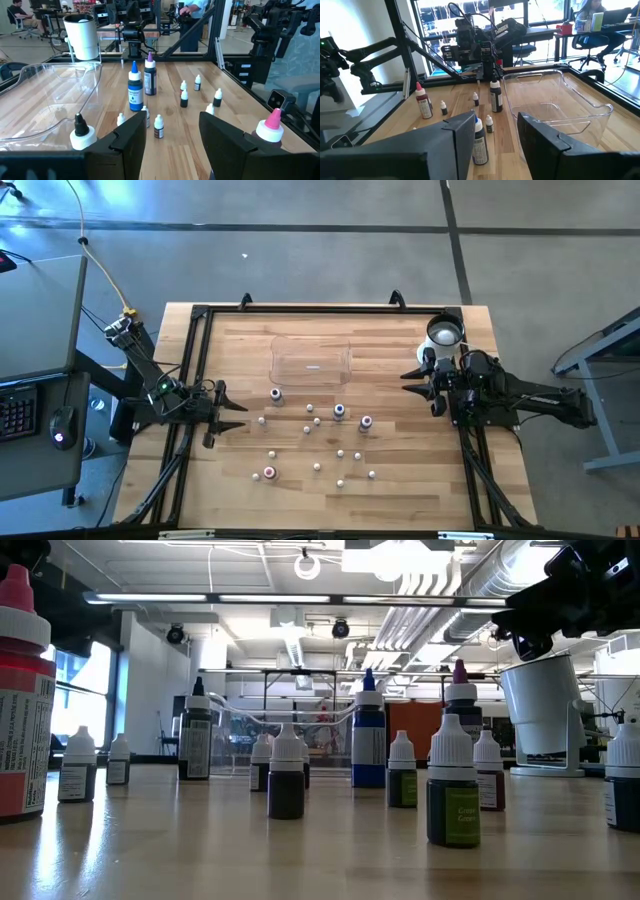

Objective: Pick & Place food coloring

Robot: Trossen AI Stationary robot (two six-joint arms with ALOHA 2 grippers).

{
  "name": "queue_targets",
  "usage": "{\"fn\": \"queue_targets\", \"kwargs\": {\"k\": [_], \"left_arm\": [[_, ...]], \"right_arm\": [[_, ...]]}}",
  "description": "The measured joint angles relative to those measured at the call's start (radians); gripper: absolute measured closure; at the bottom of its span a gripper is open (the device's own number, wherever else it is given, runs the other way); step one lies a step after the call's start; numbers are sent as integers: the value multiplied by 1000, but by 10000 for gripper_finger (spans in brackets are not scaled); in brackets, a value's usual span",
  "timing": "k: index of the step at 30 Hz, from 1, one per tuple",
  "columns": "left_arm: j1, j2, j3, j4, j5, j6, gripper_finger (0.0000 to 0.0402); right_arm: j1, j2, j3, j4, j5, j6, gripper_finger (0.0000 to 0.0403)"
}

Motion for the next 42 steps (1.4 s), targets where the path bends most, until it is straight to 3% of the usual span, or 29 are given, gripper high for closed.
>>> {"fn": "queue_targets", "kwargs": {"k": [42], "left_arm": [[0, 0, 11, 29, -13, 41, 222]], "right_arm": [[0, 0, 0, 0, 0, 0, 261]]}}
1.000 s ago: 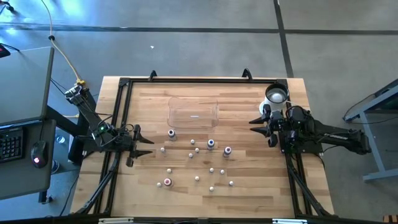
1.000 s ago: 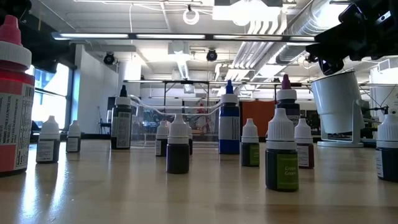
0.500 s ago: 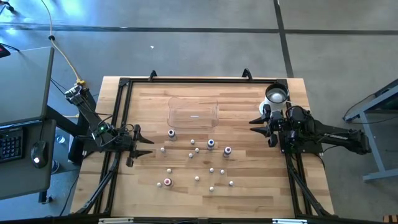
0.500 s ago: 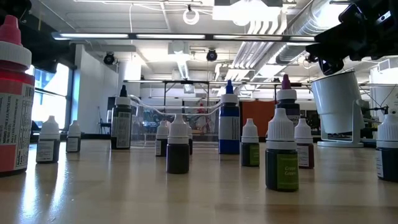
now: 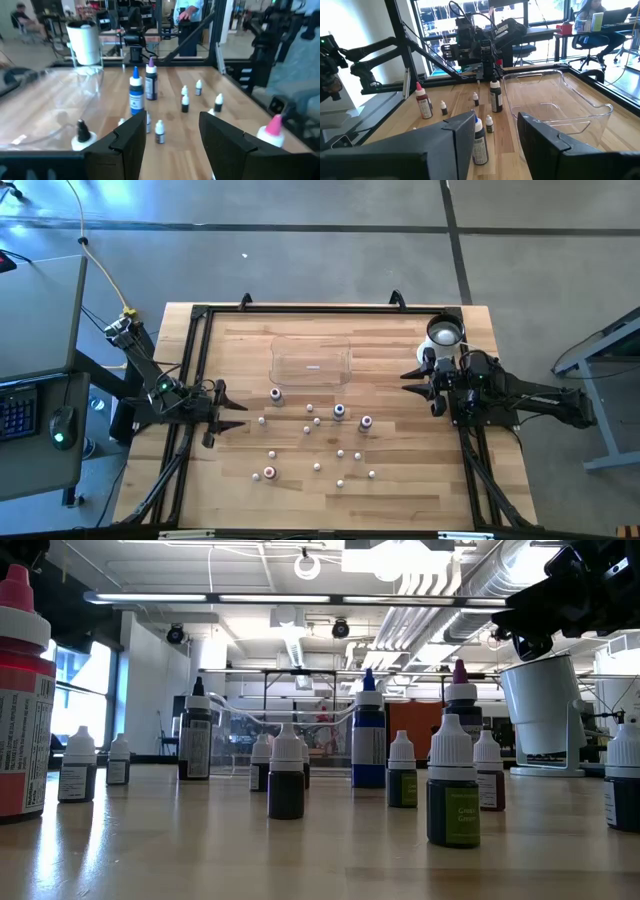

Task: Pick & Place food coloring
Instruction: Put the large black food coloring bottle into the transparent bin

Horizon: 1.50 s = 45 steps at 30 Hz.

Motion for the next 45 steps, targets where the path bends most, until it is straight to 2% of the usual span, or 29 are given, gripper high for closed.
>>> {"fn": "queue_targets", "kwargs": {"k": [5, 12, 20, 26, 36, 45], "left_arm": [[0, 0, 52, 24, -2, 47, 222], [0, 1, 151, 98, -88, 78, 222], [0, 0, 272, 87, -102, 253, 222], [0, 0, 281, 70, -170, 277, 222], [0, 0, 281, -32, -128, 274, 222], [0, 0, 281, -52, -123, 273, 222]], "right_arm": [[0, 0, 0, 0, 0, 0, 261], [0, 0, 0, 0, 0, 0, 261], [0, 0, 0, 0, 0, 0, 261], [0, 0, 0, 0, 0, 0, 261], [0, 0, 0, 0, 0, 0, 261], [0, 0, 0, 0, 0, 0, 261]]}}
